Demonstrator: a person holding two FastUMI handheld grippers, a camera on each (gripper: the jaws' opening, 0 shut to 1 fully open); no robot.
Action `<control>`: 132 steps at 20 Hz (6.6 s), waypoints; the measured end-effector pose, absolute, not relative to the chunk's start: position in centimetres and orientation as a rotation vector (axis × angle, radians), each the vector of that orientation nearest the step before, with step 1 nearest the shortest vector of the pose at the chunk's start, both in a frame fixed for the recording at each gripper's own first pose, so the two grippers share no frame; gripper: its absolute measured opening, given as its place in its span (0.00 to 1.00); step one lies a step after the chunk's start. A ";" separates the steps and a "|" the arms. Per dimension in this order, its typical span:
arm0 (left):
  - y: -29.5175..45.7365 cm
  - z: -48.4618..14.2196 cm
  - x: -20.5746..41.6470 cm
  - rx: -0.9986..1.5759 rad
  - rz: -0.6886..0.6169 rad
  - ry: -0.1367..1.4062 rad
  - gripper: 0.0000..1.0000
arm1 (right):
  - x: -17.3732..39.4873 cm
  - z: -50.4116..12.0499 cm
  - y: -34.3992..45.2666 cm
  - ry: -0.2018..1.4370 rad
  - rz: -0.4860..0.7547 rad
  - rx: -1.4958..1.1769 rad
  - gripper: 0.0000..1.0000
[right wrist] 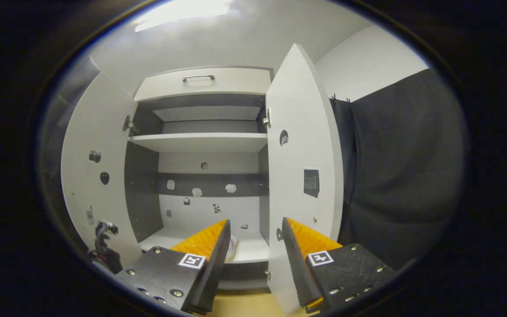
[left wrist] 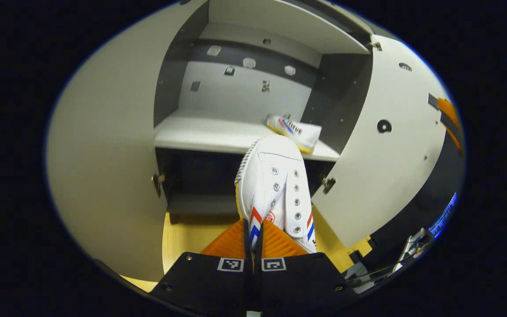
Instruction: Grab one shoe with the right hand and put it into the shoe cabinet, grab the other shoe with the left hand and put it into the shoe cabinet; then close the right door with the right hand and the left door with the left hand.
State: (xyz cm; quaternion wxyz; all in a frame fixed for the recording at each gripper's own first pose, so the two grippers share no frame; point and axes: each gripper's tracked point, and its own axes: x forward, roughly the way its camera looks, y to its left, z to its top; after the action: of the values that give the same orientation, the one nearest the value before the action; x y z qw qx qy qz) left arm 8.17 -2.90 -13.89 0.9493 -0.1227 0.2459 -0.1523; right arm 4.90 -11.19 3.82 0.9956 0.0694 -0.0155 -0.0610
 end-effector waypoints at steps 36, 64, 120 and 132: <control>-3.8 -4.7 29.1 -0.211 -0.155 0.407 0.82 | 0.0 7.2 -19.7 -0.112 -0.022 0.274 0.71; -3.4 12.6 6.8 -0.161 -0.130 -0.010 0.96 | 5.6 1.5 -22.8 0.033 0.226 0.209 0.98; 1.3 15.0 0.5 -0.176 -0.204 -0.029 0.93 | 20.4 -0.5 -0.4 0.132 0.228 0.304 1.00; 14.7 14.4 -4.4 -0.166 0.061 -0.029 0.93 | 20.8 -0.5 -0.2 0.115 0.179 0.296 1.00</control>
State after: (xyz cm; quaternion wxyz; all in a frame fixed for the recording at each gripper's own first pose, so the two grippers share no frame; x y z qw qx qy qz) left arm -4.37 14.73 14.38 0.9960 -0.0827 -0.0143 0.0305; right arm 20.84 -0.21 -0.50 0.9834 0.1473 0.0570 0.0889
